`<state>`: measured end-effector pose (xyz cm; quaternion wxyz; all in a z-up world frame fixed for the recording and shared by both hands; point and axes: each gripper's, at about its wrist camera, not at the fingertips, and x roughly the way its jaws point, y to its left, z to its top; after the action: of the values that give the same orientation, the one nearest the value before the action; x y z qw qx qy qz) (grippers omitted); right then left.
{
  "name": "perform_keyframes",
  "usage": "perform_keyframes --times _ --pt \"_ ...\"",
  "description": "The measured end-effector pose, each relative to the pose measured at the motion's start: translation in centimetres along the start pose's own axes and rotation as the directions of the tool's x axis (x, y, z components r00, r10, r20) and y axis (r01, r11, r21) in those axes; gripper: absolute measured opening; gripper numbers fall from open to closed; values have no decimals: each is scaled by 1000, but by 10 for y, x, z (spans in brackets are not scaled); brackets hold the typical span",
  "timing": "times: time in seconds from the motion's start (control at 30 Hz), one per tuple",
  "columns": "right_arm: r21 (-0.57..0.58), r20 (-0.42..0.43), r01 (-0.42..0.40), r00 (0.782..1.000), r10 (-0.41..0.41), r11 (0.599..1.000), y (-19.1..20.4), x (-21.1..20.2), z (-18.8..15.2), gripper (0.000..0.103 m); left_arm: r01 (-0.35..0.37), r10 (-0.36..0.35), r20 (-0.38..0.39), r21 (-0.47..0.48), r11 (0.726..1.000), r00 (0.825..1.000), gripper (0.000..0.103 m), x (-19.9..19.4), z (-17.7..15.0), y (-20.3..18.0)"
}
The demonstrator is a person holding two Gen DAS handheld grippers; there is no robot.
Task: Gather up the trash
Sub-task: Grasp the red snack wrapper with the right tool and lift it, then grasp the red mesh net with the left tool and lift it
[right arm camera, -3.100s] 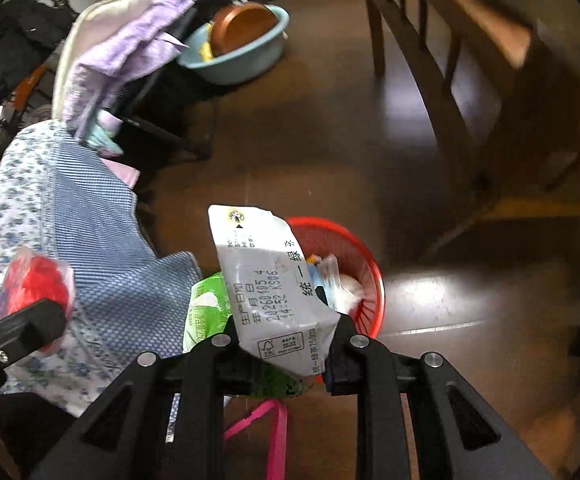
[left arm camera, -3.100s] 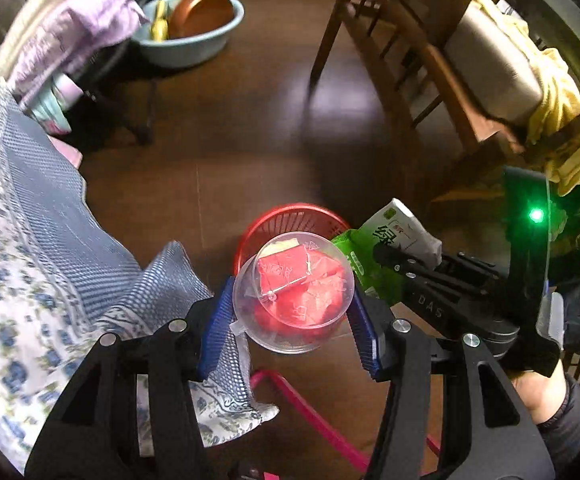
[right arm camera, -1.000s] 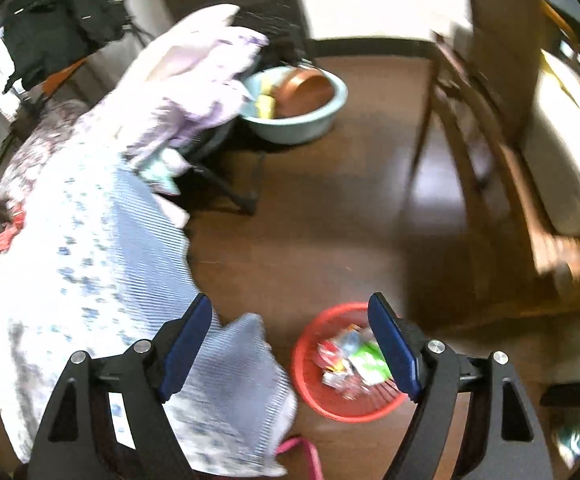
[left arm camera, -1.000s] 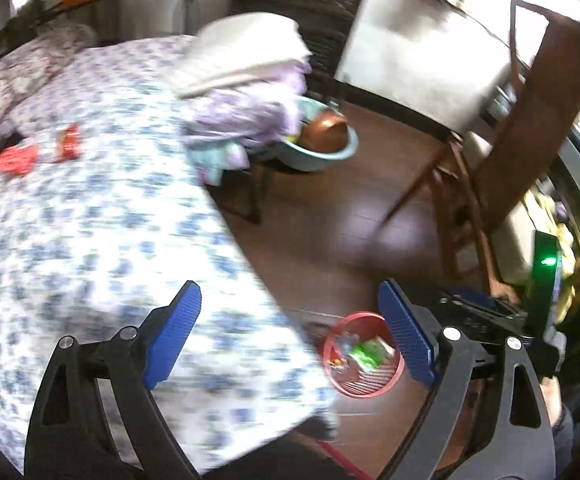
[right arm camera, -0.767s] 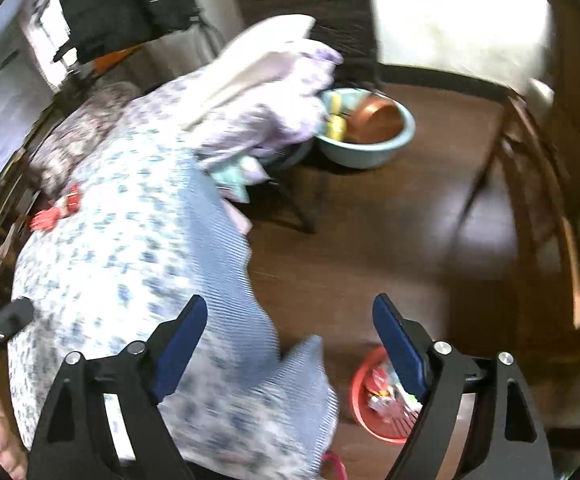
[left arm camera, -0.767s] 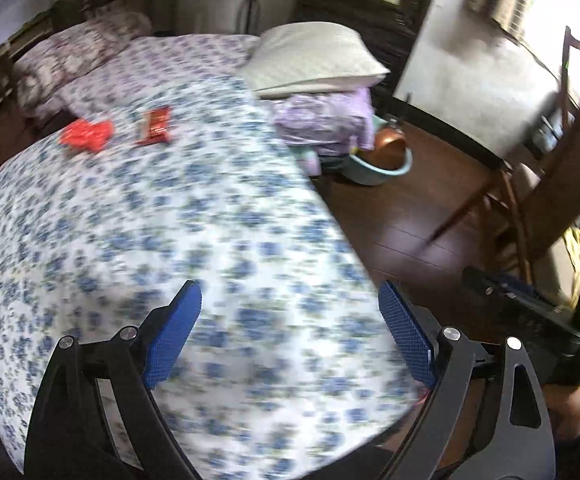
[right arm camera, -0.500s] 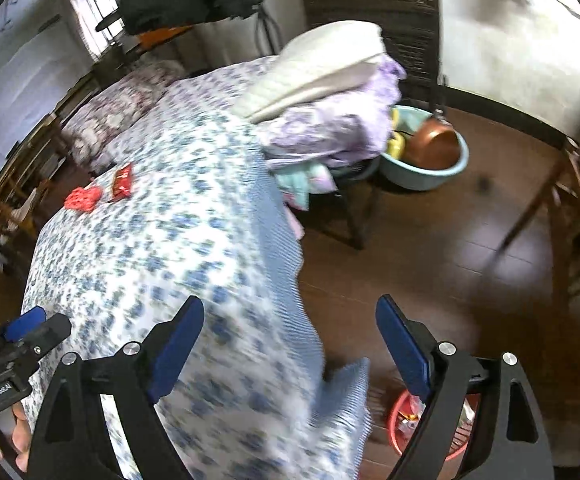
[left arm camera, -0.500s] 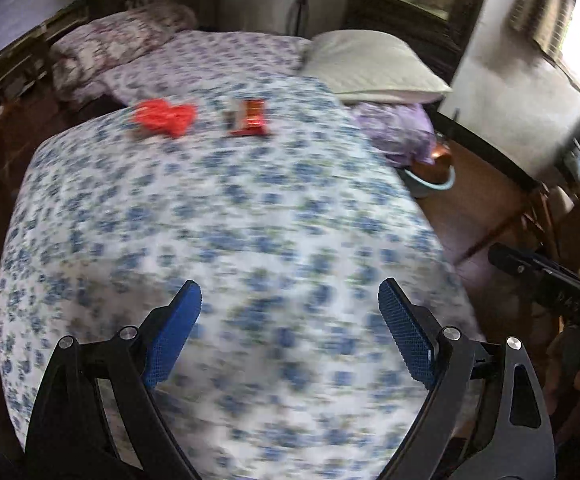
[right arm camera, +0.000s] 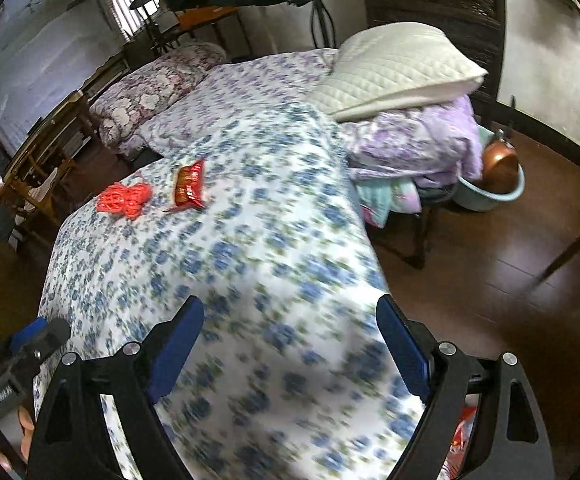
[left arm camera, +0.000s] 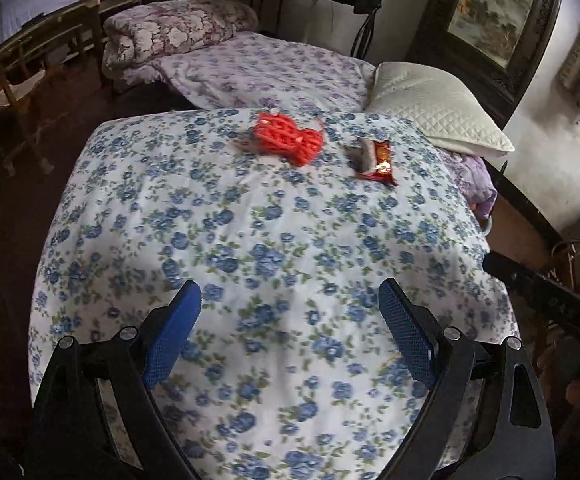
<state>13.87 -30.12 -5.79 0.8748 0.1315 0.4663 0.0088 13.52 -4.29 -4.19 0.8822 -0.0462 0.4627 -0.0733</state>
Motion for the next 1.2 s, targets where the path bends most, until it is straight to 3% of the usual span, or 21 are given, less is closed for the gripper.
perform_keyframes --times 0.27,0.5,0.77,0.87,0.97,1.0,1.2 --pt "-33 -13 -4 1000 4 999 25 22 20 86 -21 21 -1 -20 1000 1000 87 3 -1 16" --pt "-132 -2 -20 1000 20 991 77 53 60 86 -41 40 -10 -38 998 999 87 7 0 24" --pt "-204 -27 26 999 -32 979 115 91 79 81 -66 65 -16 -61 996 998 88 13 4 36" --pt "-206 -36 33 999 -41 978 118 101 80 67 -65 64 -19 -81 995 998 88 14 6 40" --pt "-208 -56 40 997 -53 977 118 109 80 34 -66 65 -19 -76 995 998 88 14 6 39" --pt "-199 -56 32 997 -44 979 115 108 80 30 -66 65 -18 -73 995 998 88 14 6 39" --pt "-151 -28 -32 999 28 988 92 66 59 30 -67 66 -17 -104 992 998 88 16 7 49"
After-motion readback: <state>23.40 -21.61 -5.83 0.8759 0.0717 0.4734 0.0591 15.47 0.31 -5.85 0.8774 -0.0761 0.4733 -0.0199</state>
